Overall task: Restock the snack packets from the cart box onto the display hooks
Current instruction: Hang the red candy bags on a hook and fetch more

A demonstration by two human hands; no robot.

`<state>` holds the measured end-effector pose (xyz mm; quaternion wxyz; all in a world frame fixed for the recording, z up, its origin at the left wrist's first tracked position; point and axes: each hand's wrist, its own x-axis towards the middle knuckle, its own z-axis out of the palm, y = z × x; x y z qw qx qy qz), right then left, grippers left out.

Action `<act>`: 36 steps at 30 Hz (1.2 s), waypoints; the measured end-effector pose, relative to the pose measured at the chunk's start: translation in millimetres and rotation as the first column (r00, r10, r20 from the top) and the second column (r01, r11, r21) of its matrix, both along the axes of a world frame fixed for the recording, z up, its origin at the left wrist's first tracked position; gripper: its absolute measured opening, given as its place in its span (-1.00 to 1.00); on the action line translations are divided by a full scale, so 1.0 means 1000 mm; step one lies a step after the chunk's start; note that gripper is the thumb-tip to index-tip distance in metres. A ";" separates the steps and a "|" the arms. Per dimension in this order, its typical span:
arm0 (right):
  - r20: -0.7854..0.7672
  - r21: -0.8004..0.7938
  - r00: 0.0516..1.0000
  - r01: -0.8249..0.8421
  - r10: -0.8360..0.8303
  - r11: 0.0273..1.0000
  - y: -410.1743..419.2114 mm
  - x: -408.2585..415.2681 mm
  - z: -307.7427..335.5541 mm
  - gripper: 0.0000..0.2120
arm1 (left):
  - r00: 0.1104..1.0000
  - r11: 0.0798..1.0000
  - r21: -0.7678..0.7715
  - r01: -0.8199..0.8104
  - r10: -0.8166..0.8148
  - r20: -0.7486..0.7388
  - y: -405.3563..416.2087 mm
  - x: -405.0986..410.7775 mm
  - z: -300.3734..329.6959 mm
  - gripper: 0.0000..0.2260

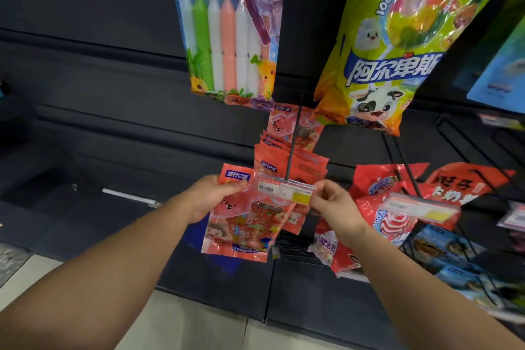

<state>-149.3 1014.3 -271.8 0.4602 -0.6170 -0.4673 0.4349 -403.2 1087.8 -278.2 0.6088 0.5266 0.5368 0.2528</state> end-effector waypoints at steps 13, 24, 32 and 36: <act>-0.062 0.011 0.998 0.015 -0.015 1.000 -0.011 0.015 0.003 -0.85 | 0.996 0.998 -0.025 0.064 -0.063 0.063 0.005 0.034 -0.006 -0.80; -0.075 0.072 0.991 0.112 -0.107 0.991 -0.011 0.012 0.010 -0.89 | 0.974 0.999 -0.031 0.044 -0.036 0.223 0.013 0.024 0.011 -0.96; -0.057 0.066 0.967 0.253 -0.249 0.965 0.002 -0.001 0.013 -0.89 | 0.976 1.000 0.002 -0.031 0.030 0.214 0.017 0.035 0.017 -0.91; -0.088 0.070 0.958 0.279 -0.273 0.958 0.005 -0.006 0.013 -0.92 | 0.978 0.999 0.020 -0.036 0.031 0.205 0.020 0.036 0.020 -0.88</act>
